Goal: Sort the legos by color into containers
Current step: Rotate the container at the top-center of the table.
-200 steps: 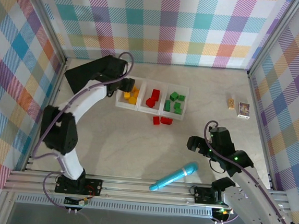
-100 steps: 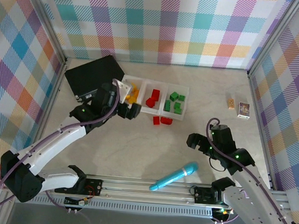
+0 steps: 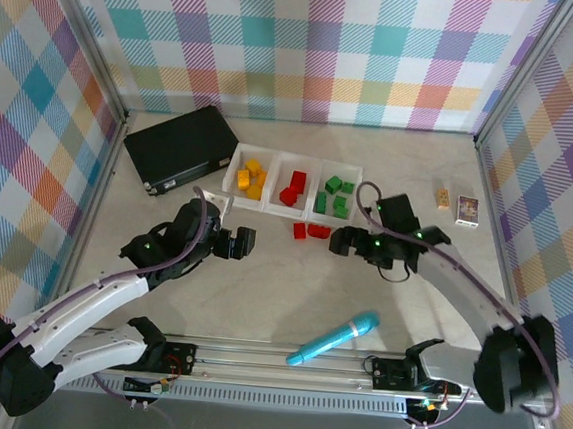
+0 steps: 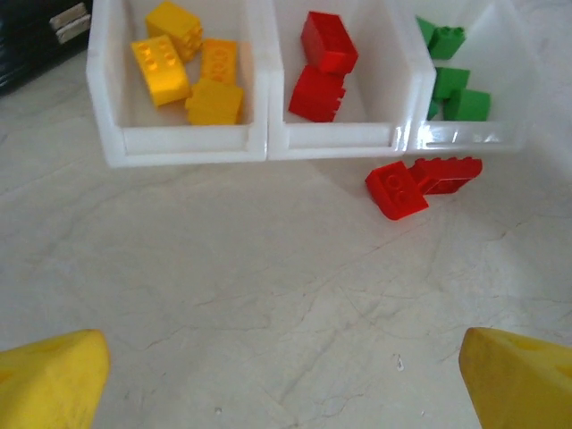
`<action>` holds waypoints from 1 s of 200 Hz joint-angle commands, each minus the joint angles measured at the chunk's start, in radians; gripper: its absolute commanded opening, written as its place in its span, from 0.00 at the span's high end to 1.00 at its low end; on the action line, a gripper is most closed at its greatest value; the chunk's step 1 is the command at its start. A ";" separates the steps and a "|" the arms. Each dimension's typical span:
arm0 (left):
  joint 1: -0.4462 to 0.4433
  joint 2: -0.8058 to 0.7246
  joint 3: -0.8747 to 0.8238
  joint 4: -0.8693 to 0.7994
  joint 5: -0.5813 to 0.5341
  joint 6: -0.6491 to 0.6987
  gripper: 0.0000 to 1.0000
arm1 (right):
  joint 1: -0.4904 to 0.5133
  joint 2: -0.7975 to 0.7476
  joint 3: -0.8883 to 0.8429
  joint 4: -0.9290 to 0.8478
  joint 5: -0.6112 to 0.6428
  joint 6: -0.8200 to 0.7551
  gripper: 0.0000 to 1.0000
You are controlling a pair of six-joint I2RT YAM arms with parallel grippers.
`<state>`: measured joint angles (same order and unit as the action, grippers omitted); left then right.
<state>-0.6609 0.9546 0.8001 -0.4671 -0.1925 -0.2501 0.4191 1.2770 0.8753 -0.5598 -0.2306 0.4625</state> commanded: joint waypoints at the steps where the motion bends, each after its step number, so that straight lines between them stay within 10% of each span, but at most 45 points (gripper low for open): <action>1: -0.006 0.006 0.031 -0.074 0.017 -0.049 0.01 | 0.000 0.118 0.067 0.064 -0.071 -0.078 0.01; 109: -0.006 -0.158 -0.063 -0.100 0.056 -0.108 0.00 | 0.000 0.573 0.376 0.102 -0.031 -0.163 0.01; 200: -0.006 -0.135 -0.053 -0.118 0.069 -0.105 0.00 | -0.011 0.615 0.434 0.136 -0.106 -0.318 0.00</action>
<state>-0.6609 0.8257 0.7486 -0.5747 -0.1387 -0.3454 0.4114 1.9194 1.3437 -0.4526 -0.2745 0.2264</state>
